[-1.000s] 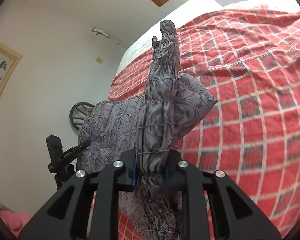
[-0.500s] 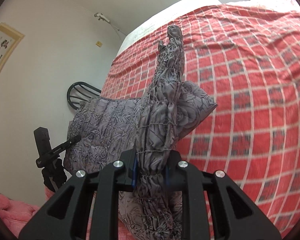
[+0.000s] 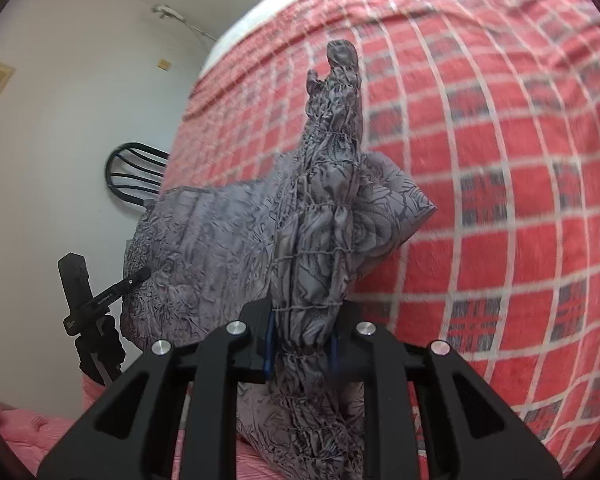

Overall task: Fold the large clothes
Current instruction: 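Grasp the jacket's long edge with both grippers and fold it over lengthwise, then open both grippers and release the narrowed jacket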

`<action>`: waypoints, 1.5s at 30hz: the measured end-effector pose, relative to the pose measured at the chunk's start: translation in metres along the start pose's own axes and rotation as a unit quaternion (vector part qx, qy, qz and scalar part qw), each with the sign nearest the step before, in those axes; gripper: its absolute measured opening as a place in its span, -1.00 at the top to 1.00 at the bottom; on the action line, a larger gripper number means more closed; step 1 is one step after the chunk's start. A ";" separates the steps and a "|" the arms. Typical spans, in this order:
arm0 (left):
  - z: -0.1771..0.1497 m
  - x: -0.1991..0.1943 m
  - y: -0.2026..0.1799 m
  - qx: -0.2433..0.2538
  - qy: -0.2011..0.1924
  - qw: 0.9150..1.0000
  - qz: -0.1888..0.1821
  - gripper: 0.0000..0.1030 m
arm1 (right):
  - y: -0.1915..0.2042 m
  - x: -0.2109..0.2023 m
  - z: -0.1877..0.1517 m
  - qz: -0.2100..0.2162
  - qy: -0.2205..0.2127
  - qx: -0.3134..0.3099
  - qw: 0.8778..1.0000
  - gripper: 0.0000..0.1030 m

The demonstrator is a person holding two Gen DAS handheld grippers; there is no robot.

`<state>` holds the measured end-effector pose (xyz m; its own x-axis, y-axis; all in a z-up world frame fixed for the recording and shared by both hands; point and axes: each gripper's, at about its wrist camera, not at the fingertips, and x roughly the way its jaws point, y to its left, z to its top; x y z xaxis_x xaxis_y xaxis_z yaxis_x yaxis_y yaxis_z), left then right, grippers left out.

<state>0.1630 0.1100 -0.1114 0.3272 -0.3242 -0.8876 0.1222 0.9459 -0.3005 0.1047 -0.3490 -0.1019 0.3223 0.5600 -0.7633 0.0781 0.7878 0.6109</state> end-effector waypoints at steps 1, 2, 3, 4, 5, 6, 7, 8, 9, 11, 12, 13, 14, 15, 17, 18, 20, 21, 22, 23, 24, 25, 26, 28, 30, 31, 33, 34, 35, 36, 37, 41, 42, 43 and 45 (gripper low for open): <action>-0.002 0.007 0.005 -0.002 0.005 1.000 0.004 0.63 | -0.006 0.005 -0.003 -0.010 0.004 0.006 1.000 0.64; -0.005 0.014 0.011 -0.008 0.011 1.000 0.006 0.62 | -0.010 0.009 -0.005 -0.015 0.006 0.010 1.000 0.64; -0.009 0.024 0.020 -0.017 0.018 1.000 0.002 0.60 | -0.019 0.014 -0.007 -0.018 0.011 0.022 1.000 0.63; -0.012 0.032 0.026 -0.022 0.021 1.000 0.000 0.56 | -0.026 0.019 -0.010 -0.017 0.015 0.033 0.999 0.63; -0.016 0.037 0.031 -0.025 0.021 0.999 -0.003 0.54 | -0.035 0.025 -0.012 -0.013 0.017 0.045 0.999 0.61; -0.019 0.042 0.034 -0.024 0.017 1.000 -0.007 0.50 | -0.041 0.029 -0.014 -0.011 0.018 0.054 0.998 0.61; -0.021 0.044 0.036 -0.021 0.014 1.000 -0.008 0.46 | -0.046 0.033 -0.015 -0.007 0.018 0.062 0.998 0.60; -0.022 0.047 0.036 -0.016 0.010 1.000 -0.007 0.45 | -0.049 0.036 -0.016 -0.006 0.016 0.060 0.998 0.58; -0.023 0.048 0.036 -0.012 0.008 1.000 -0.005 0.42 | -0.049 0.038 -0.018 -0.007 0.014 0.059 0.998 0.56; -0.024 0.051 0.036 -0.008 0.006 1.000 -0.004 0.39 | -0.054 0.044 -0.018 -0.006 0.014 0.061 0.998 0.51; -0.024 0.053 0.038 -0.012 0.005 1.000 -0.007 0.37 | -0.055 0.045 -0.019 -0.004 0.013 0.061 0.998 0.51; -0.024 0.053 0.039 -0.015 0.005 1.000 -0.009 0.36 | -0.058 0.047 -0.019 0.000 0.012 0.063 0.998 0.49; -0.024 0.054 0.040 -0.019 0.002 1.000 -0.012 0.35 | -0.062 0.048 -0.018 0.003 0.011 0.066 0.998 0.48; -0.024 0.055 0.041 -0.023 0.001 1.000 -0.012 0.33 | -0.065 0.049 -0.019 0.010 0.010 0.071 0.997 0.48; -0.026 0.056 0.041 -0.028 -0.002 1.000 -0.011 0.31 | -0.070 0.049 -0.020 0.019 0.007 0.078 0.997 0.45; -0.027 0.056 0.042 -0.028 -0.003 1.000 -0.010 0.29 | -0.073 0.048 -0.021 0.023 0.007 0.081 0.996 0.44; -0.027 0.054 0.043 -0.034 -0.002 0.999 -0.005 0.25 | -0.076 0.044 -0.022 0.024 0.009 0.085 0.996 0.41; -0.027 0.053 0.043 -0.039 -0.001 0.999 0.001 0.19 | -0.078 0.040 -0.021 0.018 0.011 0.087 0.996 0.36; -0.026 0.050 0.044 -0.042 -0.001 0.999 0.010 0.07 | -0.075 0.037 -0.021 0.009 0.013 0.084 0.996 0.27; -0.025 0.047 0.043 -0.044 -0.001 0.999 0.017 0.04 | -0.069 0.032 -0.020 -0.007 0.012 0.072 0.997 0.23; -0.025 0.044 0.043 -0.044 -0.001 0.999 0.024 0.01 | -0.063 0.026 -0.019 -0.028 0.013 0.057 0.998 0.23; -0.026 0.037 0.041 -0.045 -0.001 0.998 0.038 0.01 | -0.054 0.023 -0.018 -0.047 0.013 0.044 0.998 0.23; -0.026 0.031 0.039 -0.045 -0.001 0.998 0.049 0.01 | -0.047 0.017 -0.018 -0.069 0.012 0.028 0.997 0.23; -0.028 0.020 0.034 -0.038 -0.001 0.996 0.079 -0.04 | -0.027 0.004 -0.020 -0.126 0.000 -0.014 0.992 0.22; -0.034 0.005 0.027 -0.027 -0.006 0.994 0.105 -0.07 | -0.008 -0.011 -0.023 -0.177 -0.018 -0.053 0.983 0.22; -0.036 -0.001 0.026 -0.026 -0.009 0.993 0.113 -0.08 | 0.003 -0.020 -0.026 -0.186 -0.028 -0.075 0.979 0.22; -0.043 -0.013 0.022 -0.026 -0.014 0.991 0.131 -0.11 | 0.018 -0.033 -0.033 -0.184 -0.034 -0.106 0.977 0.22; -0.048 -0.020 0.020 -0.029 -0.019 0.989 0.141 -0.11 | 0.025 -0.037 -0.036 -0.187 -0.033 -0.118 0.975 0.22; -0.051 -0.026 0.018 -0.032 -0.023 0.988 0.150 -0.11 | 0.031 -0.039 -0.038 -0.189 -0.032 -0.127 0.973 0.23; -0.056 -0.034 0.016 -0.035 -0.028 0.986 0.163 -0.11 | 0.039 -0.041 -0.043 -0.188 -0.029 -0.144 0.971 0.24; -0.058 -0.038 0.014 -0.037 -0.032 0.984 0.169 -0.11 | 0.047 -0.041 -0.047 -0.186 -0.024 -0.154 0.970 0.26; -0.072 -0.057 0.005 -0.044 -0.046 0.980 0.191 -0.11 | 0.064 -0.027 -0.057 -0.187 0.007 -0.167 0.968 0.34; -0.074 -0.060 0.001 -0.045 -0.048 0.979 0.194 -0.11 | 0.069 -0.021 -0.059 -0.190 0.012 -0.167 0.967 0.35; -0.078 -0.063 -0.002 -0.045 -0.049 0.978 0.197 -0.11 | 0.069 -0.017 -0.062 -0.191 0.018 -0.168 0.967 0.37; -0.083 -0.070 -0.009 -0.044 -0.054 0.977 0.200 -0.11 | 0.069 -0.011 -0.069 -0.187 0.029 -0.168 0.967 0.39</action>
<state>0.0617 0.1250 -0.0756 0.4302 0.0770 -0.8994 -0.1145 0.9930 0.0302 0.0419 -0.2831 -0.0659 0.2773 0.2248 -0.9341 -0.1357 0.9717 0.1936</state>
